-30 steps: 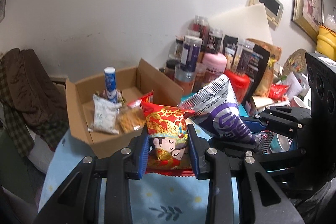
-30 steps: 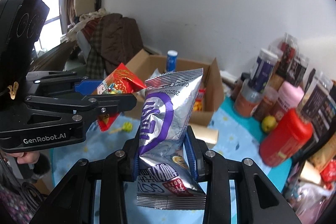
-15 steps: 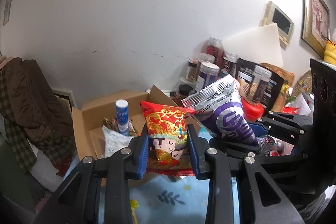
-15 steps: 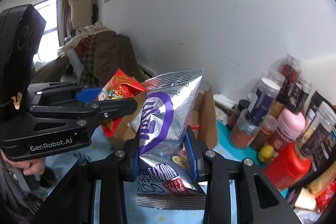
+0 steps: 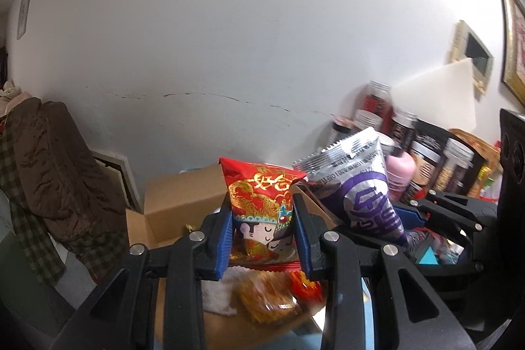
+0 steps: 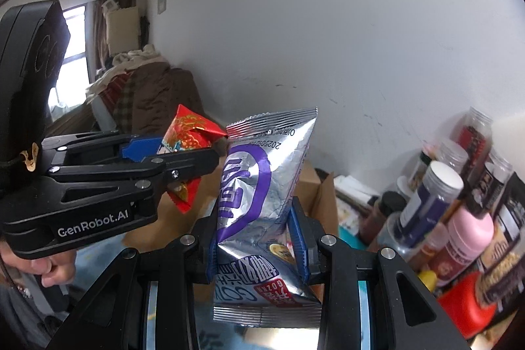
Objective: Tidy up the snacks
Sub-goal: 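Lower both packets into the box and open the left and right tools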
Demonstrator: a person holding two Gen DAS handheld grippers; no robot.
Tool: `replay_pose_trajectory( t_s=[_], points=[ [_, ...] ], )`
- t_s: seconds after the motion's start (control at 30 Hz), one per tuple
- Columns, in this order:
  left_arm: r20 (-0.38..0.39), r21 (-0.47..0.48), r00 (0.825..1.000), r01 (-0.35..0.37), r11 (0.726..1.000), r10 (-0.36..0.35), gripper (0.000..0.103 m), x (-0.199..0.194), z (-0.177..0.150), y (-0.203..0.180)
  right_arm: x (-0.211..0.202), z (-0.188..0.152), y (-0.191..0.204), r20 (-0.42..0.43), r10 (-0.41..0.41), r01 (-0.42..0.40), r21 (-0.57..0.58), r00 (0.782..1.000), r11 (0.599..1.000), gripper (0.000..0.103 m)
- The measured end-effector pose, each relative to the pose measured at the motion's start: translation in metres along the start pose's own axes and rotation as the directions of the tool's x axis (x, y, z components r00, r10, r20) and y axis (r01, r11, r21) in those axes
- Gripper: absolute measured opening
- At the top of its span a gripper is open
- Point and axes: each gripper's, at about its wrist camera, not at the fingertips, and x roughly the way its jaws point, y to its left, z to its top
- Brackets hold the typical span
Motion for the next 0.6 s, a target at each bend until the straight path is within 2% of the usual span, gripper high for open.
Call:
replay_pose_trajectory(
  t_s=[0.2,0.43,0.6],
  points=[
    [-0.026,-0.03,0.998,-0.054,0.998,0.054,0.032,0.035,0.008,0.018,0.033,0.007,-0.01,0.003,0.005,-0.005,0.033,1.0,0.999,0.035],
    [-0.088,-0.047,0.986,-0.144,0.988,0.139,0.032,0.069,-0.005,0.05,0.07,0.009,-0.019,-0.035,-0.021,0.023,0.064,0.999,0.998,0.035],
    [-0.144,-0.075,0.978,-0.162,0.984,0.15,0.032,0.089,-0.012,0.069,0.094,-0.001,-0.024,-0.072,-0.013,0.019,0.085,0.997,0.996,0.035]
  ],
)
